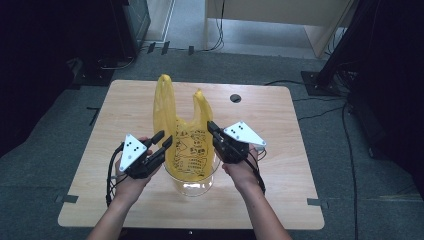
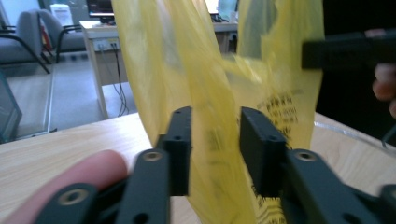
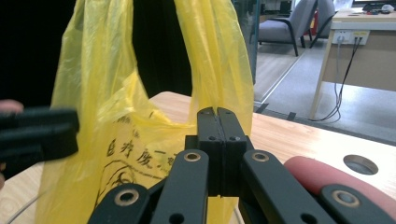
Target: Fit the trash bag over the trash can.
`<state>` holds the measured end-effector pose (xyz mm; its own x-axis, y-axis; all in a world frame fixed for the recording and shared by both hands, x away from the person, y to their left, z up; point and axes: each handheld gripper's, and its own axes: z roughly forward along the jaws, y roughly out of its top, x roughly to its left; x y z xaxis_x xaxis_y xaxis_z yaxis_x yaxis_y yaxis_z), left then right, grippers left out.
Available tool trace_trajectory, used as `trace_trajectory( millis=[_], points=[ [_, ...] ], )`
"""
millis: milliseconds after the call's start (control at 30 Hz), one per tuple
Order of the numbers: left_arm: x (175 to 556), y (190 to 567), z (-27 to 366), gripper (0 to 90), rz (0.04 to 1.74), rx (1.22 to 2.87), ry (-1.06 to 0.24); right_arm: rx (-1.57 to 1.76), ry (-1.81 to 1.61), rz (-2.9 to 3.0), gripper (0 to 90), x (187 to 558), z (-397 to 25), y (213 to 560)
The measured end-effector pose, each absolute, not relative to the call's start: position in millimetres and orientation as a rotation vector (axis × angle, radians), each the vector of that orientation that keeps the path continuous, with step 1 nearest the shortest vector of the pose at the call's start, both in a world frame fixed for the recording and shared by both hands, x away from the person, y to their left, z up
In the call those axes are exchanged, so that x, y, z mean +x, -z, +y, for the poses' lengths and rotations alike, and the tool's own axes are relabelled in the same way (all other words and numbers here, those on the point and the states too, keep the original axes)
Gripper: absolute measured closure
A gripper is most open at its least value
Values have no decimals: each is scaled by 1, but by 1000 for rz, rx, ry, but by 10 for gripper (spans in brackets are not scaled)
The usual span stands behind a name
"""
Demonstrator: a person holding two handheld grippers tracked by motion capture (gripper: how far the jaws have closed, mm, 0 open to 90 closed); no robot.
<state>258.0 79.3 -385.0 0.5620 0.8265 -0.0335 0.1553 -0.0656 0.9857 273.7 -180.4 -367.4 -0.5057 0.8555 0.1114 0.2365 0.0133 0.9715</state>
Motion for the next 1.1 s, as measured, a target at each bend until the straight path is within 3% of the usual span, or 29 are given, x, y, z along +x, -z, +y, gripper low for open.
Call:
trace_trajectory(
  millis=[133,567,967,1067,1100],
  points=[
    [259,375,79,529,871,1529,-710,1099,-1533,1775,900,266,-183,369],
    [261,341,61,506,836,1496,-772,1064,-1569,1781,900,255,-185,367],
    [283,339,51,483,897,1530,-758,1038,-1598,1790,900,246,-186,367],
    [287,339,49,560,916,1530,-753,1039,-1601,1794,900,244,-186,367],
    [288,339,49,639,913,1532,-749,1034,-1600,1792,900,244,-187,368]
  ],
)
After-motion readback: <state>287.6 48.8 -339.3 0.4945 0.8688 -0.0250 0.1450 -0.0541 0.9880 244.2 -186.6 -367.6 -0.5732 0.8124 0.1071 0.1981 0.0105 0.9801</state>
